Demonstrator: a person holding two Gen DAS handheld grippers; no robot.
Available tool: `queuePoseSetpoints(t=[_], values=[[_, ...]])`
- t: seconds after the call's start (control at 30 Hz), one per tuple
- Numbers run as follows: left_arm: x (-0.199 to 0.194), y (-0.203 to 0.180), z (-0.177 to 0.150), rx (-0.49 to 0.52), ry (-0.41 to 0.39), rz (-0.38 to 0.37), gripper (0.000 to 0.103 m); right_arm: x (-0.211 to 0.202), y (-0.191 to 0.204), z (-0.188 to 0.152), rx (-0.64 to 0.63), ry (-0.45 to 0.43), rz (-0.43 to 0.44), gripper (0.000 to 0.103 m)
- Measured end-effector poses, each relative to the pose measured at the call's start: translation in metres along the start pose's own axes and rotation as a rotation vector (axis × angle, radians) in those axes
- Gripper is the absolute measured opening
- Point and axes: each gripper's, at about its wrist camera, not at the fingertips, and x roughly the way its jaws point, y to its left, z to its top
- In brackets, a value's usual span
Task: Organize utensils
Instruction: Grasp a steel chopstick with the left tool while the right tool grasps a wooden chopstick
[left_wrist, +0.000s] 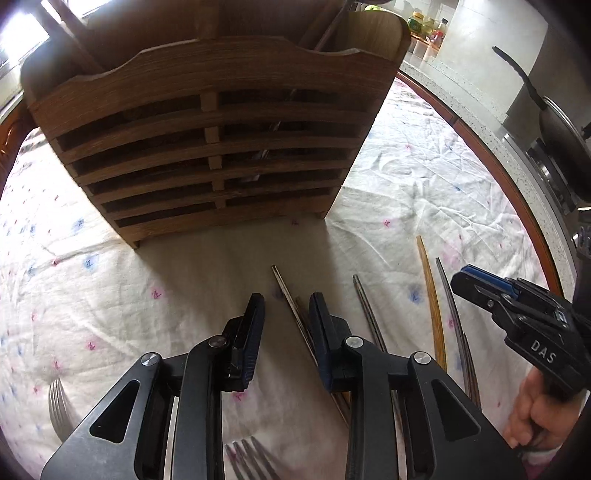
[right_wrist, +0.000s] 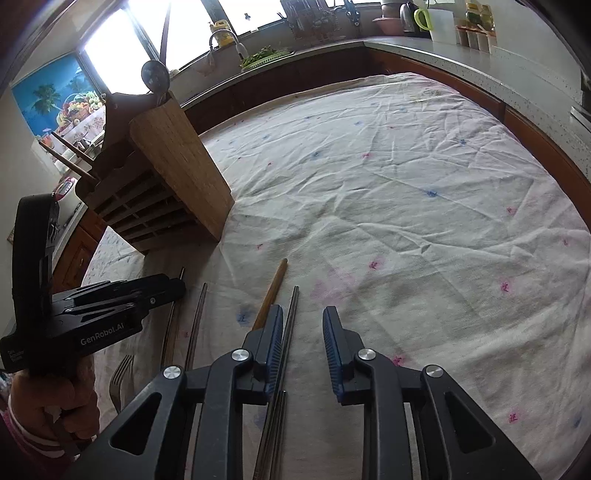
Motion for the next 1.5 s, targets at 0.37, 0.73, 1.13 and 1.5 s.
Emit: queuePoseSetpoints(t=[0.37,0.73,1.13,1.5], values=[[-0.009,0.02,-0.008,-0.083,0.022,-0.05,0.024,0.021,0.026,0.007,-0.128,0.019,-0.104,0.023],[0.013,-0.013,0.018,0.011,-0.001,0.0,0.017,0.022,0.025,0.006,-0.143,0.019,-0.1,0.023],[0.004,-0.002,0.006,0.103,0.007,0.022,0.01,0.025,0.032,0.004,-0.199,0.021,-0.133,0.024],[-0.01,-0.005,0.005,0.054,-0.061,0.008,0.007,0.024,0.031,0.006,-0.169,0.009,-0.11,0.005]])
